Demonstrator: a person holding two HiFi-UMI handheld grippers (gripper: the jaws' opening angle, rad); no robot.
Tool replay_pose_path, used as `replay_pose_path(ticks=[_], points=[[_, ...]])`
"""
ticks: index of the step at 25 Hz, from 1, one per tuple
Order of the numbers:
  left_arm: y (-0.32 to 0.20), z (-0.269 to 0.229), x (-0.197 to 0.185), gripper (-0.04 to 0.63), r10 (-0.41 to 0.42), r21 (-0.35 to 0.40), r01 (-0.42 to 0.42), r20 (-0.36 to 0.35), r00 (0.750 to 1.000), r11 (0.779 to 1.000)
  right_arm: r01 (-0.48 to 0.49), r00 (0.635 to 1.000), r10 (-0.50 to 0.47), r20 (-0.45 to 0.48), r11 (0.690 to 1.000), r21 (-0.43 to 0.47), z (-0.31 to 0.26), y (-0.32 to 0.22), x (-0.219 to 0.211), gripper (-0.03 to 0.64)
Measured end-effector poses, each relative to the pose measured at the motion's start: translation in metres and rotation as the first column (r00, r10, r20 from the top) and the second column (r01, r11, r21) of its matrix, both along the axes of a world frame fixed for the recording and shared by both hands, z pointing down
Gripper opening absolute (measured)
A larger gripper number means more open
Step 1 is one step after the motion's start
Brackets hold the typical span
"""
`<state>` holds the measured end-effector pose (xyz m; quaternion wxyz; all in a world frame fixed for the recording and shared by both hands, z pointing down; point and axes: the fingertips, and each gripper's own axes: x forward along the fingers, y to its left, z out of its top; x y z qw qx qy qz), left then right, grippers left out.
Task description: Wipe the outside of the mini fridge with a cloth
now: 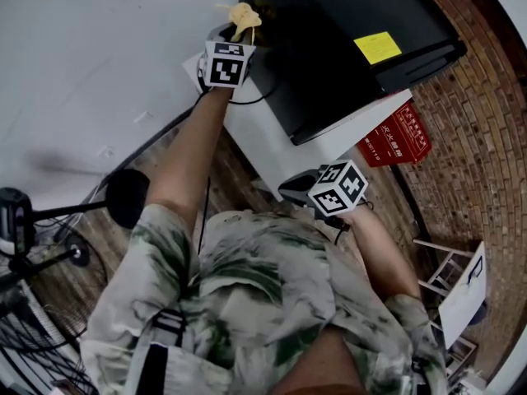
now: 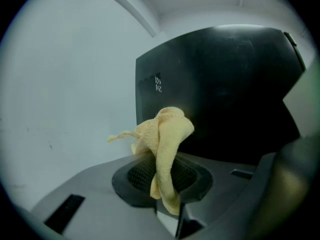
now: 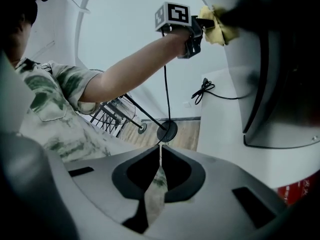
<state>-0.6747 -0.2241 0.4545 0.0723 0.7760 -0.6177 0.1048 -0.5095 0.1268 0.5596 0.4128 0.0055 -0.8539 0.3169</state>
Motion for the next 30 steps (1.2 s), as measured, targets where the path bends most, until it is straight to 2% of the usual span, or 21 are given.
replay_pose_path(ticks=[8,13,19,24,30], points=[[-0.001,0.083,0.003,0.075,-0.003,-0.141,0.000,-0.026,1.000,0.990,-0.048,0.999,0.048,-0.020,0.999,-0.021,0.006,-0.003,0.022,0.034],[0.004,0.131,0.007,0.074,-0.005,-0.239,0.004,-0.005,1.000,0.971,-0.075,0.997,0.074,-0.025,0.997,-0.036,0.009,-0.003,0.037,0.034],[0.011,0.175,0.013,0.074,-0.007,-0.324,0.013,0.020,1.000,0.946,-0.110,0.994,0.109,-0.032,0.993,-0.030,0.012,-0.003,0.059,0.034],[0.018,0.173,0.001,0.075,-0.084,-0.312,0.092,0.038,0.996,0.946,-0.133,0.991,0.133,-0.020,0.991,-0.009,0.008,-0.001,0.084,0.034],[0.046,0.146,0.001,0.075,-0.153,-0.250,0.167,0.074,0.985,0.954,-0.165,0.986,0.164,0.010,0.986,0.032,0.002,0.001,0.132,0.034]])
